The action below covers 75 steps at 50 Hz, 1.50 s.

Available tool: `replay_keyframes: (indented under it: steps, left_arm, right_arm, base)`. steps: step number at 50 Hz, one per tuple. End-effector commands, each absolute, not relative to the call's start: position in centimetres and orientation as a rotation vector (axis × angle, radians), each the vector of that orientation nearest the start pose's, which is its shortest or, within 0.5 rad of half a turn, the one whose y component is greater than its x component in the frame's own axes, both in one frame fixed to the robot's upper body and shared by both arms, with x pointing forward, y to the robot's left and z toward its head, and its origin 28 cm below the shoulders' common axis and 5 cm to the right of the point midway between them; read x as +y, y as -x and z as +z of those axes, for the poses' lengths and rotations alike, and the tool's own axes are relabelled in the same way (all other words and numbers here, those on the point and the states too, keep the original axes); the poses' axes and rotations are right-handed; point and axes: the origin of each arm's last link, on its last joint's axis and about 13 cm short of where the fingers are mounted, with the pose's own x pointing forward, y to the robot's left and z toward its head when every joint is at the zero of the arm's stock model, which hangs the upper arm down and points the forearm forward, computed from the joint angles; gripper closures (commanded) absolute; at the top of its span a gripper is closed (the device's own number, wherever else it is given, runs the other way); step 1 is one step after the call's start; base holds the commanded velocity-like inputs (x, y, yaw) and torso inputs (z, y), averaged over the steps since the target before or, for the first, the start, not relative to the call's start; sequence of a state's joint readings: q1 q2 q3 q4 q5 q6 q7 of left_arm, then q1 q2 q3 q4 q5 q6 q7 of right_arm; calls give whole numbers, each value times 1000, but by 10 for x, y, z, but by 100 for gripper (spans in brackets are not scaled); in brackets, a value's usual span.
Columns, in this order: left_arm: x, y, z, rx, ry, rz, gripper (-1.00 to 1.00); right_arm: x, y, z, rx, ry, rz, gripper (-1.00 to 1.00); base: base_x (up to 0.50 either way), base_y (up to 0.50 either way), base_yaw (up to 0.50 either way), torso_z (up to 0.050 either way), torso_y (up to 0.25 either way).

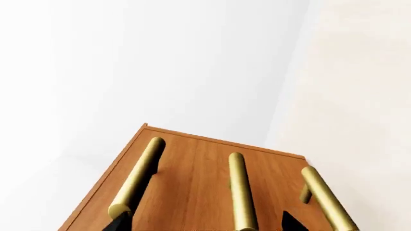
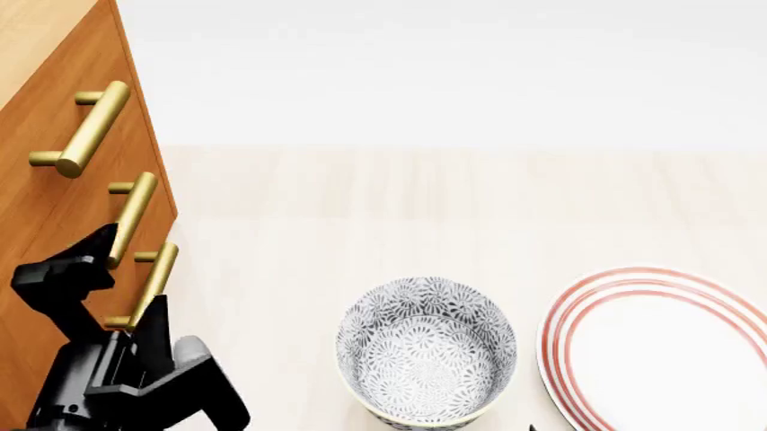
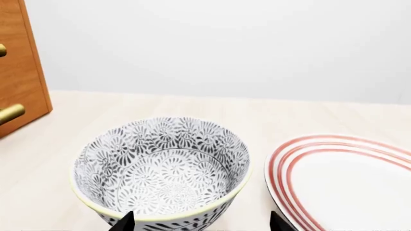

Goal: Open the top drawer of the cabinet.

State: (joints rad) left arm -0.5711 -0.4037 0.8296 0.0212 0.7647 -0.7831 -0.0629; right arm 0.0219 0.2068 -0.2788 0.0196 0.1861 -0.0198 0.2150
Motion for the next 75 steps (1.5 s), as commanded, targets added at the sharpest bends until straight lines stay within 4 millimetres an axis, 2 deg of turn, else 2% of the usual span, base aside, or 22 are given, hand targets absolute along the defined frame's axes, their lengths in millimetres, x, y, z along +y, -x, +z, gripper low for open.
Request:
replay_keyframes:
  steps: [1,16,27,33,62,75]
  left_arm:
    - [232,-299,127,-51,-1451,131,-100]
    - [242,-312,158,-67,-1414,231,-100]
    - [244,-312,165,-74,-1438,230,-100]
    - [247,-318,171,-62,-1453,227,-100]
    - [248,-347,177,-44,-1459,192,-100]
    - [249,-352,176,-36,-1469,198,-100]
  right_arm:
    - [-92,-207,7,37,26,58,-100]
    - [-92,-208,6,37,26,56,-100]
    - [-92,-208,8,37,24,52,-100]
    - [-92,-208,8,39,22,50,-100]
    - [-92,-207,7,51,17,55,-100]
    - [-91,-207,6,57,16,57,-100]
  base:
    - [0,0,0,0,0]
    - [0,0,0,0,0]
    - [0,0,0,0,0]
    - [0,0,0,0,0]
    - [0,0,0,0,0]
    - [0,0,0,0,0]
